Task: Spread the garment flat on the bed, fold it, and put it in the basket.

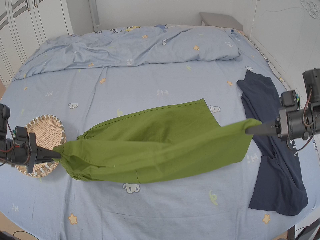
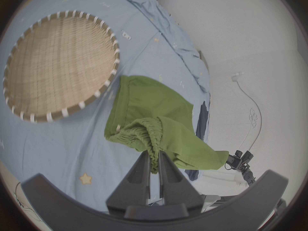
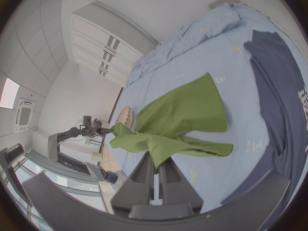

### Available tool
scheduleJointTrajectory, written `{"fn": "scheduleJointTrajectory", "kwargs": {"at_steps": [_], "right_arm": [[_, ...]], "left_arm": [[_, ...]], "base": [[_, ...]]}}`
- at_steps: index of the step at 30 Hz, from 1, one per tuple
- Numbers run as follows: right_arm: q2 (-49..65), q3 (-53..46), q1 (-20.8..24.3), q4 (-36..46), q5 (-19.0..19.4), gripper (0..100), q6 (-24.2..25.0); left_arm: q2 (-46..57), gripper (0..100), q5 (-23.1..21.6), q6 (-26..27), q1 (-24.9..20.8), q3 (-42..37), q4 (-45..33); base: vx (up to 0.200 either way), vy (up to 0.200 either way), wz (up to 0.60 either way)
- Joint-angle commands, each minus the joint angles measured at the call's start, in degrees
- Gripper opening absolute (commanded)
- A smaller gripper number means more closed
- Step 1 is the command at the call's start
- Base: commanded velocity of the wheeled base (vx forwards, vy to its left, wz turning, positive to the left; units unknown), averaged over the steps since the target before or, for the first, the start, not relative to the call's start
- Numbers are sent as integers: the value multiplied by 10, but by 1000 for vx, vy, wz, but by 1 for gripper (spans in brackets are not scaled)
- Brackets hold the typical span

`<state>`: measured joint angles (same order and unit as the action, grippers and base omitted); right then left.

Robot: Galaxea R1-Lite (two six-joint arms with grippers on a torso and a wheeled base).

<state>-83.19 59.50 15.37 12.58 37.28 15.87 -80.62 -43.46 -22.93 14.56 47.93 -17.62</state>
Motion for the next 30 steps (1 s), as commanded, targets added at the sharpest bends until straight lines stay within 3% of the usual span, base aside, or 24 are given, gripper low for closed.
{"fn": "scheduleJointTrajectory", "kwargs": {"at_steps": [1,15,20,30], "right_arm": [[-51,102,-4,26,-1,0,21],[-193,287,-10,36,-4,0,21],[-235,367,-32,82,-3,0,21],[-282,389,-47,68,-3,0,19]], "left_arm": [[-60,0,0,-30,-7,89,-4],[-142,0,0,-41,-10,156,3],[-162,0,1,-39,-12,158,4],[-194,0,1,-37,-11,179,10]], "base": [[0,0,0],[0,0,0],[0,0,0],[0,0,0]]}}
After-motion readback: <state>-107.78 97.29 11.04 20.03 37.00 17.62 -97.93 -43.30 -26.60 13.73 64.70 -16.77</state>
